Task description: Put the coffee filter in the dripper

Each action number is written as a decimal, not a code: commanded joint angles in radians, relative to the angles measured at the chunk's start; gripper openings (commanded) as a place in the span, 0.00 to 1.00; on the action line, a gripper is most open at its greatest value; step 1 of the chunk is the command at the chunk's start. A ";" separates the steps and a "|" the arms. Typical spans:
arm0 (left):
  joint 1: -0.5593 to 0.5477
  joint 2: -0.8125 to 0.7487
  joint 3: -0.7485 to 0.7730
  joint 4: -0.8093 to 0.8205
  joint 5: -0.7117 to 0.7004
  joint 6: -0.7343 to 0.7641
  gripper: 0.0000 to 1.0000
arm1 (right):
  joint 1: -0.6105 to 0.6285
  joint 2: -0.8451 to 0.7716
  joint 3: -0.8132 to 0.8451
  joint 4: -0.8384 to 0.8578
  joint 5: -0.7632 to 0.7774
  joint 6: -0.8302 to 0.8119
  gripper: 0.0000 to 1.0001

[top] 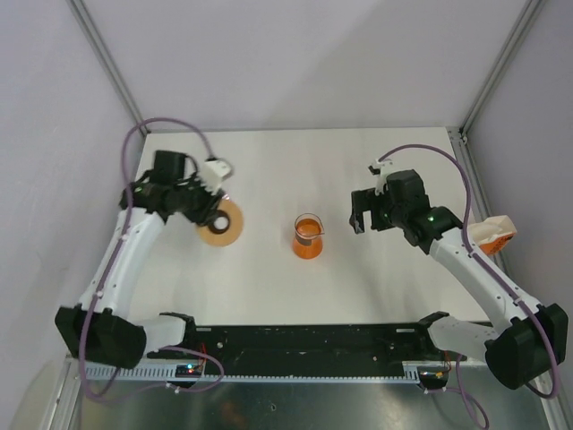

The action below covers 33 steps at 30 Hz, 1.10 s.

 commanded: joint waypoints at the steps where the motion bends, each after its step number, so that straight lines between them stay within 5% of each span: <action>1: -0.320 0.137 0.190 -0.040 -0.072 -0.199 0.00 | -0.010 -0.040 0.035 -0.065 0.031 -0.041 0.99; 8: -0.603 0.464 0.524 -0.083 -0.181 -0.213 0.00 | -0.072 -0.084 -0.010 -0.085 0.028 -0.066 0.99; 16: -0.666 0.712 0.779 -0.129 -0.167 -0.196 0.00 | -0.151 -0.119 -0.039 -0.065 -0.017 -0.075 0.99; 33: -0.700 0.804 0.790 -0.161 -0.138 -0.198 0.00 | -0.188 -0.095 -0.041 -0.054 -0.057 -0.074 0.99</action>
